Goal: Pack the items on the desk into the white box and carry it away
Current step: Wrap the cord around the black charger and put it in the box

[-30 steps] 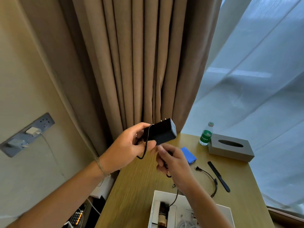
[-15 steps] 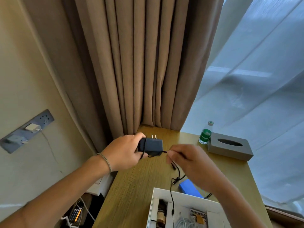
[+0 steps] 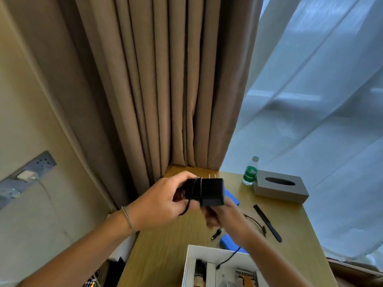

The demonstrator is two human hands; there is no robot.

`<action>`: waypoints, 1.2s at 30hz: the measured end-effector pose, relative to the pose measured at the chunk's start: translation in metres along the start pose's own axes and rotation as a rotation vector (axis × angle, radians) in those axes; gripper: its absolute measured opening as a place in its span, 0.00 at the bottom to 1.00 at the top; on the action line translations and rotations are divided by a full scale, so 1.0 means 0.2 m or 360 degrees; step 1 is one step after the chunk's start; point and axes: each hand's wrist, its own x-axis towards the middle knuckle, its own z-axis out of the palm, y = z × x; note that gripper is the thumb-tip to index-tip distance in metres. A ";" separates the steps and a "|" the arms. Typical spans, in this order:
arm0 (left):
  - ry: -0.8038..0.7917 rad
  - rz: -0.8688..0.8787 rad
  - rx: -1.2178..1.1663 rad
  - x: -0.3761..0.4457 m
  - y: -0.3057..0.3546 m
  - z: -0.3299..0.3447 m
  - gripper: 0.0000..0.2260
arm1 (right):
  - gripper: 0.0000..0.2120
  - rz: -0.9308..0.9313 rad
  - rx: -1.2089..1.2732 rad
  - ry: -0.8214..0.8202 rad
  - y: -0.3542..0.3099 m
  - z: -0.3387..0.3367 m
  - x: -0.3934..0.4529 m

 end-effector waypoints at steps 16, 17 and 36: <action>-0.0209 -0.0310 0.0772 -0.03 -0.21 0.04 0.17 | 0.12 -0.0285 -0.1356 0.0065 -0.35 0.04 -0.15; -0.0340 -0.0288 0.0557 -0.04 -0.20 0.04 0.17 | 0.13 -0.0329 -0.1343 0.0078 -0.38 0.01 -0.14; 0.0423 -0.0297 0.0706 0.05 -0.34 0.03 0.20 | 0.15 0.0071 -0.1265 -0.0102 -0.15 0.10 -0.09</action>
